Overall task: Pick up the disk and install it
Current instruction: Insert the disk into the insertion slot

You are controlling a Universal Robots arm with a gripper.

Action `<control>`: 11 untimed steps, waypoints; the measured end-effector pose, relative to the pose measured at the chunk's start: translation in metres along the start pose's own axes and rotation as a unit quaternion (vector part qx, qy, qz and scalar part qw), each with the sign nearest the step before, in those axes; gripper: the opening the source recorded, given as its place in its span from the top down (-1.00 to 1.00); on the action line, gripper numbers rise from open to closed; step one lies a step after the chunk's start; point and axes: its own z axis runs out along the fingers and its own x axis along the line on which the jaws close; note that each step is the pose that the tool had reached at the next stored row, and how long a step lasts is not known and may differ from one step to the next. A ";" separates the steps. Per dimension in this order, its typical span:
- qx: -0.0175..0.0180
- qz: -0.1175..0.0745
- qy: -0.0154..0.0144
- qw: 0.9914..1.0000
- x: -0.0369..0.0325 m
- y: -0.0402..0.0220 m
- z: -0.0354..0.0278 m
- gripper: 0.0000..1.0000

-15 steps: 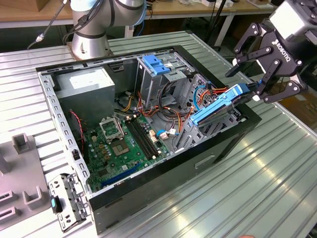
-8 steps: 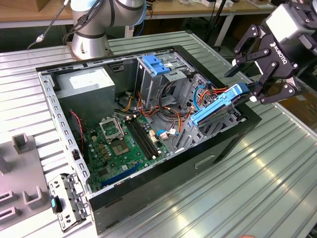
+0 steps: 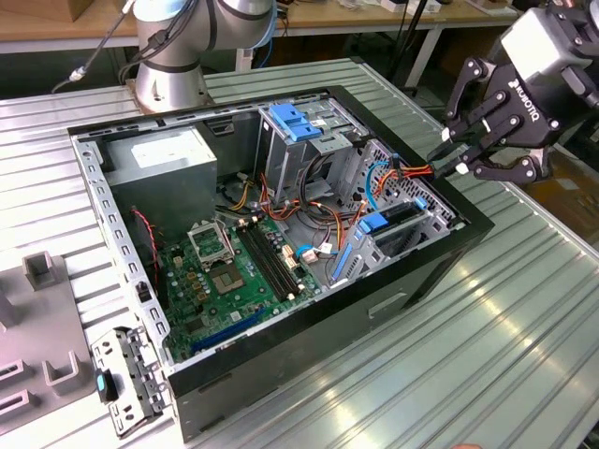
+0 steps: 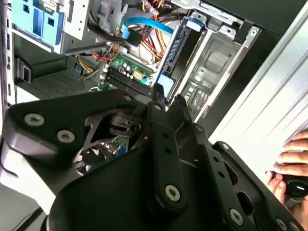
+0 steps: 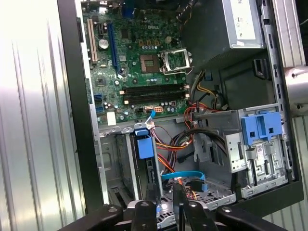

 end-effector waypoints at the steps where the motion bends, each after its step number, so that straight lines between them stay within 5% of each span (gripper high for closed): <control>1: 0.000 0.000 0.000 1.000 0.0002 -0.0001 0.0005 0.44; 2: 0.000 0.000 0.000 1.000 0.0003 -0.0002 0.0021 0.44; 3: 0.001 0.000 0.006 1.000 -0.0038 0.0004 0.0051 0.44; 4: 0.003 0.001 0.021 1.000 -0.0088 0.0010 0.0074 0.44; 5: 0.005 0.001 0.031 1.000 -0.0127 0.0016 0.0101 0.44; 6: 0.005 -0.001 0.037 0.999 -0.0141 0.0017 0.0119 0.44; 9: 0.002 -0.015 0.044 0.999 -0.0155 0.0017 0.0181 0.79; 11: 0.000 -0.023 0.047 0.999 -0.0159 0.0017 0.0209 0.79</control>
